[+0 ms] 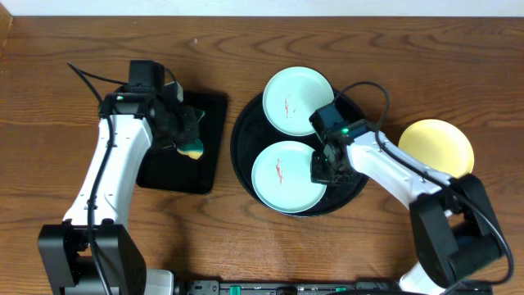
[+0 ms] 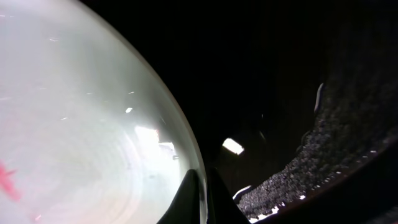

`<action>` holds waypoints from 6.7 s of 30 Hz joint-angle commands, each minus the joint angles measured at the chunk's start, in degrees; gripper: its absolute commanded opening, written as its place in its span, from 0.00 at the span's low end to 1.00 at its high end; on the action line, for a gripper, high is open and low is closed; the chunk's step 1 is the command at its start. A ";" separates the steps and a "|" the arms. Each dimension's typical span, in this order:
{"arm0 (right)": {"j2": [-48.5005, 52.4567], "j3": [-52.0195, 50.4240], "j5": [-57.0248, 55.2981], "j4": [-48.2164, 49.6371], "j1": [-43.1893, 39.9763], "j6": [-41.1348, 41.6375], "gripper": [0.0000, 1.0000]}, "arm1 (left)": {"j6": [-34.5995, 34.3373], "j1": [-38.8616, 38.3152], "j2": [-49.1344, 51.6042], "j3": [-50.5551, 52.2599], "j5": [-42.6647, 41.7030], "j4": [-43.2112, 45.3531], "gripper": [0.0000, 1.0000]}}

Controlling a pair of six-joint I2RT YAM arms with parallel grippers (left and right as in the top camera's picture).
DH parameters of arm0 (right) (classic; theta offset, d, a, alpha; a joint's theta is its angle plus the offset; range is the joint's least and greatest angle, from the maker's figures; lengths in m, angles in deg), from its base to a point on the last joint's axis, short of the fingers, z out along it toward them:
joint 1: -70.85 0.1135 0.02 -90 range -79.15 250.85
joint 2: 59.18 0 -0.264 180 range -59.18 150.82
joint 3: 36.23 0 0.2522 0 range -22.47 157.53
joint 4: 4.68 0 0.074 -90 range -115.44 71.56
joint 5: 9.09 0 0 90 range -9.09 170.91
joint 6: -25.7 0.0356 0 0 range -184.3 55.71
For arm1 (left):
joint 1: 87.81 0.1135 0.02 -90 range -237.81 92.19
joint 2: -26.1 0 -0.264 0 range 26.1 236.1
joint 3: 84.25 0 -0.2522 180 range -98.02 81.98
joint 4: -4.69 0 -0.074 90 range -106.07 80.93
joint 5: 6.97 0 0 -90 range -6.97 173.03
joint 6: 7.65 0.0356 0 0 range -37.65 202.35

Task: Clean dirty plates on tray and stack at the side
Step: 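Move the sponge with left gripper onto the pale green plate, then scrub the pale green plate with the sponge in left gripper, then withdraw left gripper with sponge to the left tray edge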

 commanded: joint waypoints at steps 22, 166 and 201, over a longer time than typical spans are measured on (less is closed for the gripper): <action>1.95 0.70 0.79 -0.83 0.66 3.04 0.01 | -0.11 -22.58 2.89 0.22 2.97 0.79 0.07; 1.95 0.70 0.76 -1.07 0.66 1.53 0.01 | -24.55 -35.91 21.42 0.59 21.75 13.03 0.07; 1.95 0.70 0.76 -0.87 0.66 1.53 0.01 | -24.09 -29.66 20.85 -0.11 25.99 12.63 0.08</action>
